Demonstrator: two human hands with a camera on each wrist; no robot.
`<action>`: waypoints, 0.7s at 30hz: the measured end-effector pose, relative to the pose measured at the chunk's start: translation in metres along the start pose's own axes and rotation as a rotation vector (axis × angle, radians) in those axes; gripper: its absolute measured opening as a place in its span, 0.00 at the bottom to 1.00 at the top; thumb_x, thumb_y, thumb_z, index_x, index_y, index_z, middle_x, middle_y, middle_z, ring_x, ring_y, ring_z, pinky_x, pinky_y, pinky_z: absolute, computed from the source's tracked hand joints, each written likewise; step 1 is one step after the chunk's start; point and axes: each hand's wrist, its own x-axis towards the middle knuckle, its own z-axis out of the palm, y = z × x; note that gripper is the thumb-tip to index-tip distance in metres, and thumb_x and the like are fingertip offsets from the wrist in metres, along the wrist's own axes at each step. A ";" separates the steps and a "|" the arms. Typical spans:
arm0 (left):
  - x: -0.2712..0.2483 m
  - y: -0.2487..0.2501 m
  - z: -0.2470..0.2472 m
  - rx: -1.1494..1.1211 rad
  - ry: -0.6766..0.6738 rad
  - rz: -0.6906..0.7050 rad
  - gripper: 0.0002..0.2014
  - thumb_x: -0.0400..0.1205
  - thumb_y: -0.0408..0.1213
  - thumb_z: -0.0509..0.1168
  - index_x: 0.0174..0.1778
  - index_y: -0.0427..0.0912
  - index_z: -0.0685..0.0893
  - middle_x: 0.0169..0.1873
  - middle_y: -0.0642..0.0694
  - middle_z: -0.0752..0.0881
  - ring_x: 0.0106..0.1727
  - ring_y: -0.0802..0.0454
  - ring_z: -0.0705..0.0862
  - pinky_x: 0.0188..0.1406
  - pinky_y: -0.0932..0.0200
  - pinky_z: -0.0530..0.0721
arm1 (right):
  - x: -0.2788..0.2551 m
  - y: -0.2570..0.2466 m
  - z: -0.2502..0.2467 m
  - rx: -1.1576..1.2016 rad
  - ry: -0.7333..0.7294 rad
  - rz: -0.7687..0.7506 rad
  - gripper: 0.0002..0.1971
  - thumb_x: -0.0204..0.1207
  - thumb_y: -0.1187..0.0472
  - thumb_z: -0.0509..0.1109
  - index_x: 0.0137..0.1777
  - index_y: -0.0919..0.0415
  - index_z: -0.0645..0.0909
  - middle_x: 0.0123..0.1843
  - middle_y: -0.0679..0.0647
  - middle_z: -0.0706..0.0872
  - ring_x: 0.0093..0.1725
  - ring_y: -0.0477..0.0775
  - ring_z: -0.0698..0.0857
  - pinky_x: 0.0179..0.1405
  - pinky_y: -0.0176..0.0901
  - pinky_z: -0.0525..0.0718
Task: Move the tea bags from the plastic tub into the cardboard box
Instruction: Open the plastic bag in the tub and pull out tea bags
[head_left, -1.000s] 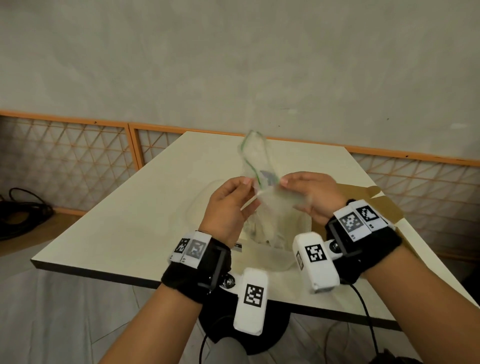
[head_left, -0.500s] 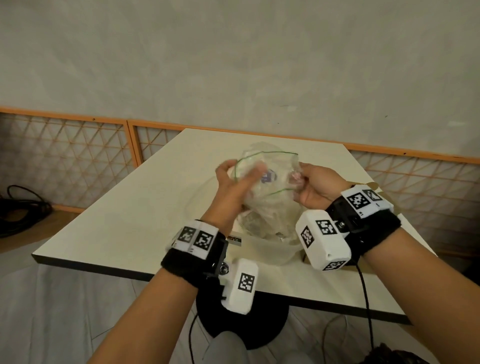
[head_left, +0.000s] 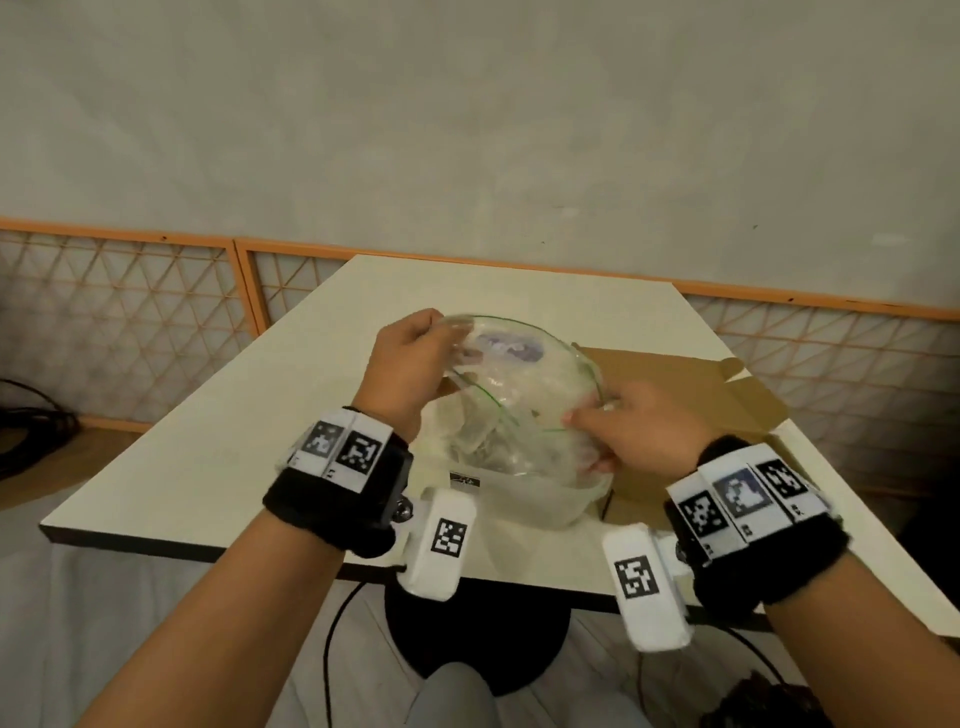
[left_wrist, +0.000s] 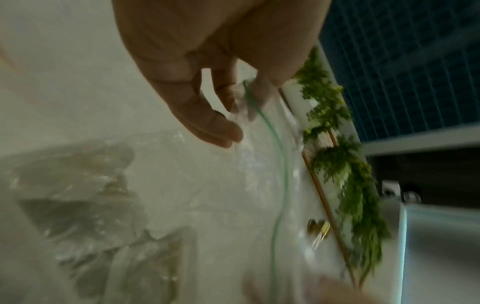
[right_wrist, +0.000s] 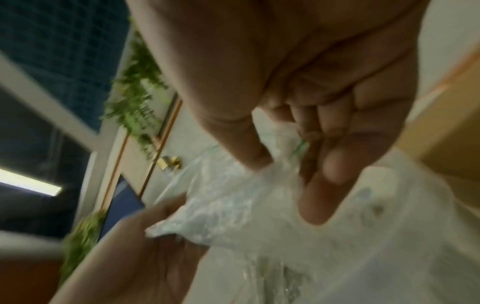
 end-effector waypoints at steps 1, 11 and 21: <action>0.001 -0.002 -0.007 -0.072 -0.049 -0.074 0.13 0.81 0.28 0.64 0.30 0.40 0.73 0.26 0.49 0.85 0.34 0.53 0.87 0.31 0.62 0.86 | 0.003 0.002 0.000 0.178 0.043 0.015 0.02 0.77 0.65 0.68 0.45 0.63 0.78 0.38 0.58 0.85 0.28 0.51 0.86 0.28 0.41 0.87; -0.016 -0.023 -0.023 -0.333 -0.427 -0.576 0.05 0.69 0.33 0.64 0.35 0.41 0.86 0.23 0.52 0.78 0.26 0.57 0.77 0.27 0.63 0.80 | 0.025 0.012 0.011 1.135 0.031 0.239 0.13 0.77 0.73 0.52 0.47 0.67 0.78 0.38 0.58 0.86 0.46 0.51 0.88 0.46 0.48 0.88; -0.002 -0.008 -0.005 -0.189 -0.449 -0.548 0.11 0.79 0.50 0.64 0.44 0.47 0.85 0.37 0.50 0.86 0.36 0.54 0.84 0.36 0.62 0.85 | 0.025 -0.009 -0.012 0.613 -0.214 0.281 0.19 0.79 0.52 0.62 0.52 0.66 0.86 0.50 0.64 0.88 0.51 0.60 0.88 0.56 0.53 0.86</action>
